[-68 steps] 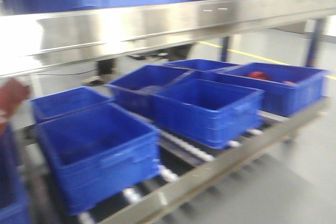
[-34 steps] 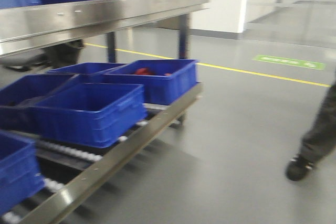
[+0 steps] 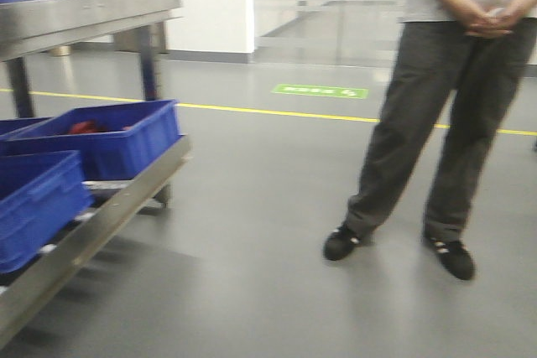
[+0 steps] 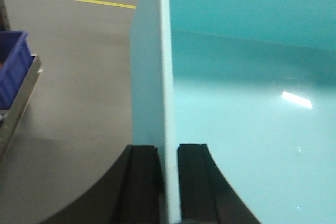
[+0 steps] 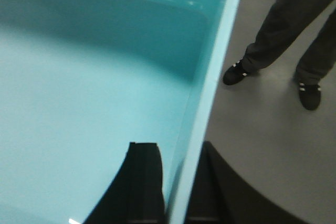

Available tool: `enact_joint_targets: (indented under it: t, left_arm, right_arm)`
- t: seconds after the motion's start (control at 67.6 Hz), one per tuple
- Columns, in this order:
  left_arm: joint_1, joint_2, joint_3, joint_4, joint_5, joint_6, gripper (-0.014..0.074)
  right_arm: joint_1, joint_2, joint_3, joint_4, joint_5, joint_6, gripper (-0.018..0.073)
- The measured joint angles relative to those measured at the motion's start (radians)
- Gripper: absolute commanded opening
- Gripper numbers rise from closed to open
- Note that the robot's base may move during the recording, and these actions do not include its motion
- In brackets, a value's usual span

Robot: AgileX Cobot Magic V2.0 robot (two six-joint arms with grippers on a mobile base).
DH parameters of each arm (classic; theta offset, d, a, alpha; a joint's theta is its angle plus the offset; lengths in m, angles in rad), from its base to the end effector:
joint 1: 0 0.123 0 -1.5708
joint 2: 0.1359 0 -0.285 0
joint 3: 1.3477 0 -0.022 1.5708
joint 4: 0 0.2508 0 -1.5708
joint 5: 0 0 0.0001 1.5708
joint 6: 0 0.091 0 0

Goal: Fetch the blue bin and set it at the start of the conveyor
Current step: 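Hold the bin in both grippers while the base turns away from the rack, then carry the bin in both grippers while driving to the grey conveyor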

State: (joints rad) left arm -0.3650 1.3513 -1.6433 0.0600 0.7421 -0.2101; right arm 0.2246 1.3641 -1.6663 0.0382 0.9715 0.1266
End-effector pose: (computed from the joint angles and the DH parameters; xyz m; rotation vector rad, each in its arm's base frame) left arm 0.2685 -0.0987 0.4880 0.1663 1.9382 -0.3143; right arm 0.2718 0.0650 0.4728 -0.1010 2.1604 0.2496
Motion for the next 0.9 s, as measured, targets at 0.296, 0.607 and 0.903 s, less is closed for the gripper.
enact_joint_targets:
  t: [0.296, 0.607, 0.903]
  left_arm:
    - [0.0, 0.0, 0.0, 0.0, 0.0, 0.0, -0.0111]
    - [0.0, 0.0, 0.0, 0.0, 0.0, 0.0, -0.0111]
    - [0.0, 0.0, 0.0, 0.0, 0.0, 0.0, -0.0111]
  right_arm:
    - [0.0, 0.0, 0.0, -0.002, 0.0, 0.0, -0.0152]
    - [0.0, 0.0, 0.0, -0.002, 0.0, 0.0, -0.0152]
    - [0.0, 0.0, 0.0, -0.002, 0.0, 0.0, -0.0152]
